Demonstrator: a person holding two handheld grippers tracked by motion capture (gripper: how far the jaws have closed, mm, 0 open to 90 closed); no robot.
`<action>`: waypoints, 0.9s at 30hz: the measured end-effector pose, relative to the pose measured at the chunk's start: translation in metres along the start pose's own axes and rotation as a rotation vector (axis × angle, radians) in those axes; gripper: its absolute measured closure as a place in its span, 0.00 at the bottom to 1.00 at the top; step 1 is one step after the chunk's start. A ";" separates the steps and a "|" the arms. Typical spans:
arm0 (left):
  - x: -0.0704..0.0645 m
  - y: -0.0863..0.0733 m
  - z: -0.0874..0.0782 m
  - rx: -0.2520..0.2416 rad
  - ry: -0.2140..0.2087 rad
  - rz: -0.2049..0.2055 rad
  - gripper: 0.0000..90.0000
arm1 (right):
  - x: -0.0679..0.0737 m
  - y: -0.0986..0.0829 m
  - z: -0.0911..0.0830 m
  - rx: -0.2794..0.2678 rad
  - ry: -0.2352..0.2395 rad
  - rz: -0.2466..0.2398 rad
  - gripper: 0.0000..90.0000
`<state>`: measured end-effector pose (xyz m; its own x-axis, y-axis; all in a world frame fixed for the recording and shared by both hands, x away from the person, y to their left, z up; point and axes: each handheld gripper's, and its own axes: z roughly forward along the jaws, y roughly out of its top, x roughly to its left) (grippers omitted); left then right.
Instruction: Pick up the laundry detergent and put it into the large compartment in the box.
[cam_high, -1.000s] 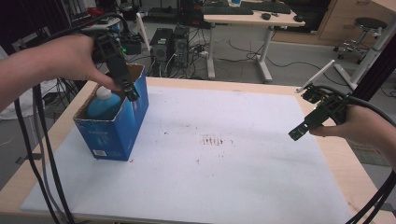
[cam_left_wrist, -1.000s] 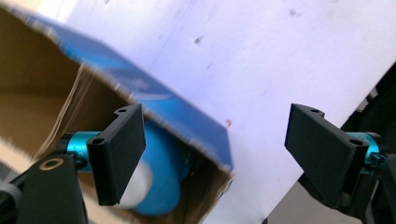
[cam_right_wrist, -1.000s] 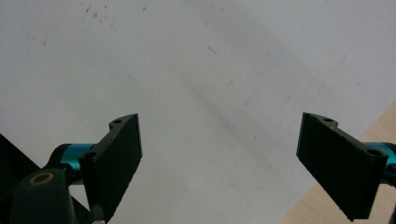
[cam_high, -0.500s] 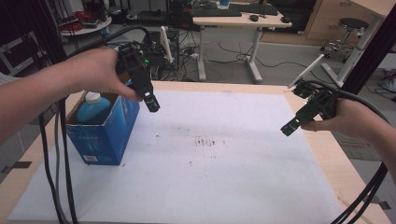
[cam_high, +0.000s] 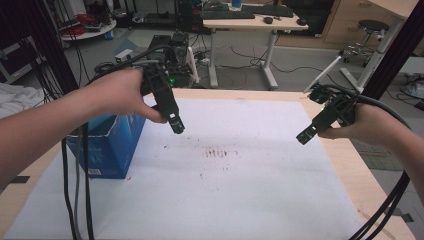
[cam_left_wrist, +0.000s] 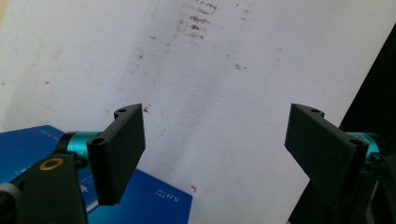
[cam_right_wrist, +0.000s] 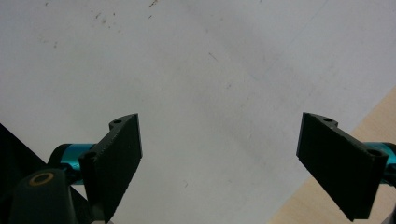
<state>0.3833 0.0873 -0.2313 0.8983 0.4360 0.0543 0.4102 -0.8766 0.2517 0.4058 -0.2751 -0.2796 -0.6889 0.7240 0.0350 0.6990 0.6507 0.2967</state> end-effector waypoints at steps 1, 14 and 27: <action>-0.001 0.001 0.001 -0.002 0.002 0.000 0.23 | 0.000 0.000 0.000 0.002 -0.002 0.000 0.15; -0.002 0.004 0.013 0.001 -0.012 0.005 0.23 | 0.003 0.003 -0.002 0.004 -0.002 -0.009 0.15; -0.002 0.003 0.014 0.001 -0.010 -0.005 0.23 | 0.003 0.007 -0.001 0.003 0.001 -0.011 0.15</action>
<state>0.3847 0.0803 -0.2440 0.8979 0.4381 0.0436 0.4147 -0.8747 0.2507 0.4082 -0.2691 -0.2765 -0.6965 0.7168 0.0333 0.6922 0.6590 0.2943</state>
